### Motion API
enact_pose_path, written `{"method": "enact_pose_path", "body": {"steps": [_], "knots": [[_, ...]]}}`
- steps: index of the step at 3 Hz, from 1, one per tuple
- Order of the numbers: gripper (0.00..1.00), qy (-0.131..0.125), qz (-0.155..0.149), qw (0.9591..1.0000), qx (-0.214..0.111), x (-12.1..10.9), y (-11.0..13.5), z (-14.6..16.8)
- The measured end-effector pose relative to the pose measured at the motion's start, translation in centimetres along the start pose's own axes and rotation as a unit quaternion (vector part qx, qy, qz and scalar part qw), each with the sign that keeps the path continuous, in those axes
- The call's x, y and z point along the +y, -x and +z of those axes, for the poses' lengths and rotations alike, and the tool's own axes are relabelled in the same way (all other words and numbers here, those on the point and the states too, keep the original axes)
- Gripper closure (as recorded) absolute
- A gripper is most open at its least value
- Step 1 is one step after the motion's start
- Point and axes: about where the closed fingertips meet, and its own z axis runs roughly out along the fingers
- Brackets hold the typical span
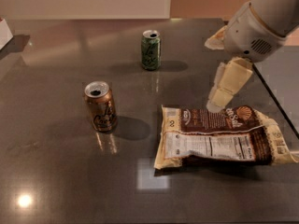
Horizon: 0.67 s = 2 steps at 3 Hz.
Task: Move orange can near green can
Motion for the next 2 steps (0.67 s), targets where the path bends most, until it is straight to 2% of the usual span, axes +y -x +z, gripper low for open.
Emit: {"method": "enact_pose_path", "body": {"steps": [1, 2], "knots": [[0.00, 0.014, -0.016, 0.9982, -0.055, 0.2, 3.9, 1.8], [0.00, 0.033, -0.032, 0.9930, -0.109, 1.5, 8.0, 3.8]]}}
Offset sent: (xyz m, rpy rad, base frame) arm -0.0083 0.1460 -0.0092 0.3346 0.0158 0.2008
